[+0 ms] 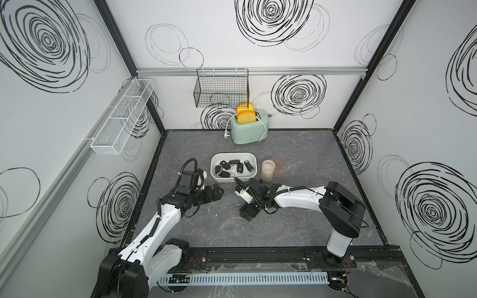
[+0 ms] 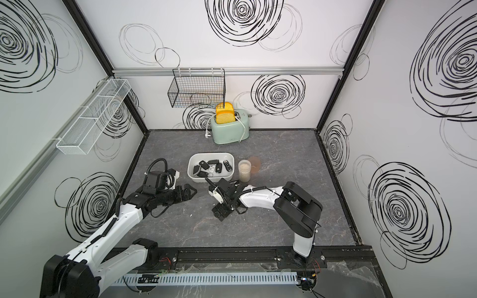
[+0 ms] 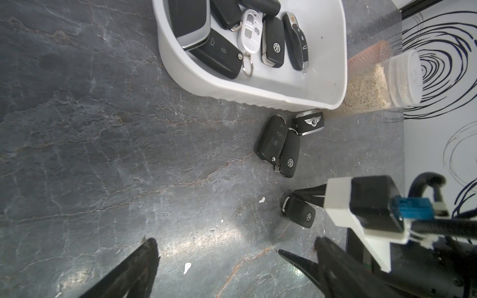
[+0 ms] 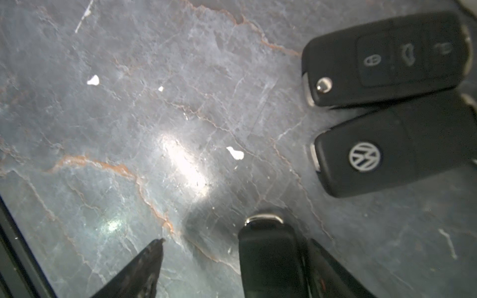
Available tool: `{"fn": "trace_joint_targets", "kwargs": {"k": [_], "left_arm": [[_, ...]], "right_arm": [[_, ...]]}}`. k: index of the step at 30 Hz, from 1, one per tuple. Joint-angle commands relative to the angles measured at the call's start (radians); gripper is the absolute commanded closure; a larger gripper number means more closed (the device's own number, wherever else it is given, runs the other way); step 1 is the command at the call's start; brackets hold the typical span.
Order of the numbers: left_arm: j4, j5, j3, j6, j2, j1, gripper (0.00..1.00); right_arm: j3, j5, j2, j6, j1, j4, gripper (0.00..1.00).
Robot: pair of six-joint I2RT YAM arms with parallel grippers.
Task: Place the car key into the storage box
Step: Pick up the car key from the center of the board.
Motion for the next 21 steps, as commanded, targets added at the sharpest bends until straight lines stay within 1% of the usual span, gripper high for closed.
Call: {"fn": "trace_joint_targets", "kwargs": {"k": [1,7,11,13,17,21], "left_arm": [[0.048,0.016,-0.009,0.004,0.007,0.01,0.02],[0.052,0.023,-0.011,0.006,0.014,0.015,0.02],[0.055,0.022,-0.016,0.006,0.008,0.017,0.02],[0.057,0.02,-0.017,0.004,0.009,0.017,0.02],[0.056,0.021,-0.016,0.006,0.01,0.021,0.02],[0.051,0.031,-0.013,0.007,0.012,0.022,0.02]], "right_arm": [[-0.032,0.047,-0.005,0.011,0.021,-0.103,0.2],[-0.033,0.084,0.002,0.03,0.032,-0.116,0.41],[-0.031,0.096,-0.001,0.046,0.032,-0.123,0.51],[-0.033,0.096,-0.003,0.052,0.032,-0.12,0.58],[-0.027,0.087,-0.004,0.066,0.033,-0.124,0.67],[-0.006,0.063,-0.02,0.098,0.032,-0.13,0.71]]}}
